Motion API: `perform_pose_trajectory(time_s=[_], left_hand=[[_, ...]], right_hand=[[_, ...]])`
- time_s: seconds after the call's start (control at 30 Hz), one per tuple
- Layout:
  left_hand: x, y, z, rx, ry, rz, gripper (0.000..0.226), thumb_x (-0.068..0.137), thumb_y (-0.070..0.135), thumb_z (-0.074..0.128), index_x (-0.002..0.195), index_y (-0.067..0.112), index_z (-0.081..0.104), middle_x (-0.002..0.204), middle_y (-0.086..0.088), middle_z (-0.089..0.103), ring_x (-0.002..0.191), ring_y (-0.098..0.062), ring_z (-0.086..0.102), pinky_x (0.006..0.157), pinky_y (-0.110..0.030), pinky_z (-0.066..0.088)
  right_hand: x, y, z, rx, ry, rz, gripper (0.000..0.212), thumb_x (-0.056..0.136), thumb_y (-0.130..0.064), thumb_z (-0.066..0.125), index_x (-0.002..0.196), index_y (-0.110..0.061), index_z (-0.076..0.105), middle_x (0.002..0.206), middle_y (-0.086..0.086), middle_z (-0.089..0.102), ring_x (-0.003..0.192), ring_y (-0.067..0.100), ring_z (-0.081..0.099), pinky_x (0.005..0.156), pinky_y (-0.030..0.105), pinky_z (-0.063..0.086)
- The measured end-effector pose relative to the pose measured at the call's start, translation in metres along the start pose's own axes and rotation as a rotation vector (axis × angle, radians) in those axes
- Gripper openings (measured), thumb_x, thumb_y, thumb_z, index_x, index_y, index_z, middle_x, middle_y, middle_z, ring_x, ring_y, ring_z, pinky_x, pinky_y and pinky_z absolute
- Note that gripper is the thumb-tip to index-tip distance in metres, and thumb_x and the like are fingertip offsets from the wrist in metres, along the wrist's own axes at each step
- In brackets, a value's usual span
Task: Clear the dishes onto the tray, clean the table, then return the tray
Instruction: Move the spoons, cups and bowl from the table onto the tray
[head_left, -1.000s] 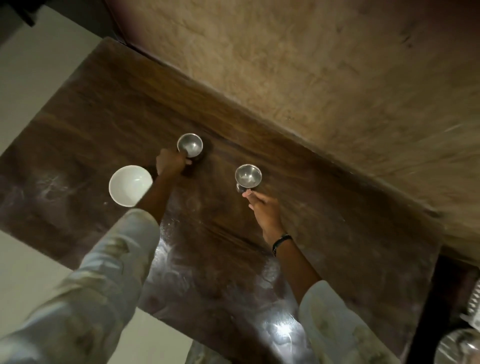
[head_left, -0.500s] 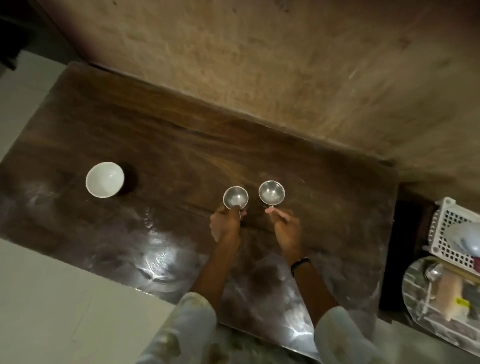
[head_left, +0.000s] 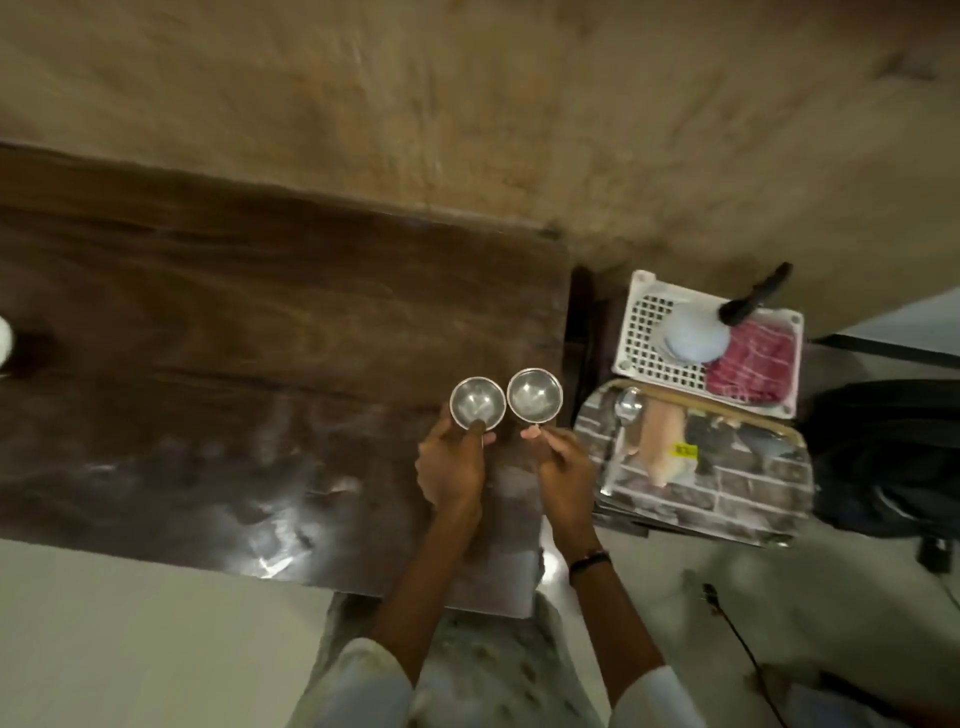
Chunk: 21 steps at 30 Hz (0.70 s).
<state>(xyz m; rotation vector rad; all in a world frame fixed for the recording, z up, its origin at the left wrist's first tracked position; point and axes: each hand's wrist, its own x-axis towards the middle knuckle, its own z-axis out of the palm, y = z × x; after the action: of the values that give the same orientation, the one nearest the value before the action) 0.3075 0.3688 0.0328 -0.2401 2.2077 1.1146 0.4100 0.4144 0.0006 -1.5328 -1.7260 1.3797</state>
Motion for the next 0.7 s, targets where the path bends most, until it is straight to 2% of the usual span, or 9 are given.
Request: perform_pose_trajectory(time_s=[0.2, 0.27, 0.37, 0.5, 0.6, 0.7], left_hand=[[-0.08, -0.025, 0.094, 0.046, -0.164, 0.049, 0.035, 0.074, 0.039, 0.072, 0.107, 0.027, 0.071, 0.102, -0.003, 0.075, 0.096, -0.024, 0.068, 0.088, -0.042, 0.054], [-0.098, -0.03, 0.124, 0.089, -0.24, 0.078, 0.036, 0.074, 0.04, 0.072, 0.106, 0.025, 0.071, 0.099, -0.003, 0.075, 0.092, -0.023, 0.069, 0.085, -0.041, 0.055], [-0.116, -0.037, 0.164, 0.103, -0.299, 0.075, 0.036, 0.075, 0.032, 0.072, 0.109, 0.024, 0.071, 0.1, -0.002, 0.075, 0.092, -0.022, 0.068, 0.082, -0.037, 0.055], [-0.116, -0.039, 0.204, 0.117, -0.356, 0.092, 0.036, 0.077, 0.028, 0.069, 0.113, 0.023, 0.069, 0.103, -0.004, 0.074, 0.095, -0.024, 0.068, 0.084, -0.038, 0.055], [-0.108, -0.043, 0.227, 0.141, -0.349, 0.114, 0.037, 0.077, 0.026, 0.069, 0.114, 0.021, 0.068, 0.101, -0.006, 0.075, 0.094, -0.025, 0.069, 0.084, -0.04, 0.055], [-0.099, -0.051, 0.239, 0.151, -0.354, 0.123, 0.044, 0.074, 0.029, 0.067, 0.118, 0.029, 0.064, 0.091, -0.003, 0.076, 0.087, -0.025, 0.07, 0.083, -0.041, 0.056]], right_hand=[[-0.005, 0.049, -0.122, 0.011, 0.152, 0.048, 0.013, 0.091, -0.015, 0.061, 0.093, -0.014, 0.074, 0.092, -0.014, 0.063, 0.092, 0.002, 0.059, 0.084, 0.017, 0.046], [0.0, 0.069, -0.154, -0.012, 0.218, 0.069, 0.016, 0.093, -0.017, 0.059, 0.094, -0.011, 0.074, 0.095, -0.005, 0.066, 0.093, 0.01, 0.061, 0.086, 0.021, 0.047], [0.01, 0.096, -0.189, 0.015, 0.268, 0.138, 0.021, 0.093, -0.021, 0.058, 0.097, -0.006, 0.073, 0.101, 0.005, 0.068, 0.096, 0.015, 0.06, 0.083, 0.017, 0.044], [0.027, 0.118, -0.21, 0.06, 0.274, 0.164, 0.022, 0.094, -0.022, 0.058, 0.094, -0.007, 0.074, 0.093, 0.005, 0.07, 0.09, 0.016, 0.062, 0.079, 0.023, 0.047], [0.042, 0.138, -0.219, 0.078, 0.281, 0.18, 0.025, 0.093, -0.02, 0.058, 0.085, -0.001, 0.072, 0.084, 0.008, 0.067, 0.082, 0.017, 0.058, 0.072, 0.026, 0.044], [0.05, 0.152, -0.222, 0.068, 0.254, 0.191, 0.025, 0.093, -0.022, 0.058, 0.082, -0.004, 0.071, 0.079, 0.003, 0.066, 0.078, 0.015, 0.057, 0.067, 0.021, 0.042]])
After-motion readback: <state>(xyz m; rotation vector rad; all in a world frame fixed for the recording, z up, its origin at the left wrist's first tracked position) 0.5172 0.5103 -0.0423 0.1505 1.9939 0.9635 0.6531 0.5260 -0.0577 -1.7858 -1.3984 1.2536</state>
